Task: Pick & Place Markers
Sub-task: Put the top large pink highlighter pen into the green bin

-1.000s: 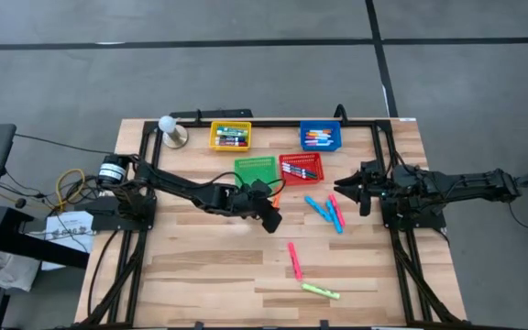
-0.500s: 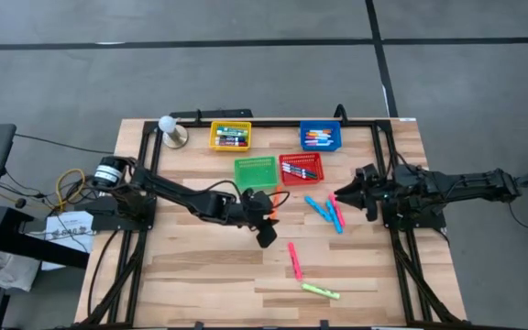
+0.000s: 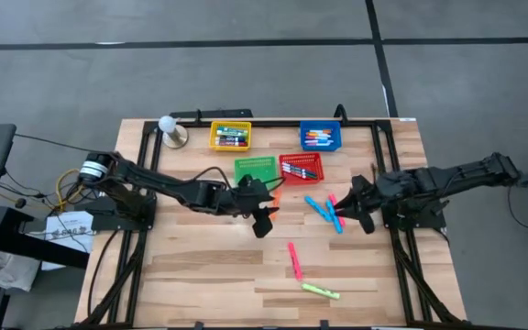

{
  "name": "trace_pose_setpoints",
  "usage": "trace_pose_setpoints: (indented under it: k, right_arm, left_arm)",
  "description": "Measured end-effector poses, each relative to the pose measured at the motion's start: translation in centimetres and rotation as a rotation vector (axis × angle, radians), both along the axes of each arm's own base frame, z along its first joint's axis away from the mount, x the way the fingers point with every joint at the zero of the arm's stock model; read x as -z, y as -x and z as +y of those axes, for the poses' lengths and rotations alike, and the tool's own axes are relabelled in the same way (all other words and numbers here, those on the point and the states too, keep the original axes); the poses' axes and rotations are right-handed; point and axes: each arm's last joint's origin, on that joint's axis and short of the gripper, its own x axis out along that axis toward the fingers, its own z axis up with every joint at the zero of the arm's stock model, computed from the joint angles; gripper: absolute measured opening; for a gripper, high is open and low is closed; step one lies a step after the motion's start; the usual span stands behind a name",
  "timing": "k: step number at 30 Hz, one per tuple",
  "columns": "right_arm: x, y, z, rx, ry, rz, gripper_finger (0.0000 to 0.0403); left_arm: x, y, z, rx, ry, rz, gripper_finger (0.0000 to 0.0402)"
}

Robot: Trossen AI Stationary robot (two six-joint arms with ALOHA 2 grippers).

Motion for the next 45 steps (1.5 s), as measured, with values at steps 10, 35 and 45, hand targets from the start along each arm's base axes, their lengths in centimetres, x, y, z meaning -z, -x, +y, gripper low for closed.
trace_pose_setpoints:
  k: [10, 35, 45]
  right_arm:
    - [-0.6, -3.0, -0.1, 0.122, 0.152, 0.536, 0.0111]
    - [5.8, -7.4, -3.8, 0.339, 0.049, 0.99, 0.0111]
    - [5.9, -7.3, -2.1, 0.374, -0.042, 1.023, 0.0111]
  left_arm:
    - [-2.3, 1.8, 1.4, -0.014, -0.026, 0.016, 0.0158]
    - [-3.5, 8.1, 2.6, -0.017, -0.063, 0.006, 0.0158]
    - [-3.1, 12.3, 3.3, -0.047, -0.004, -0.078, 0.0158]
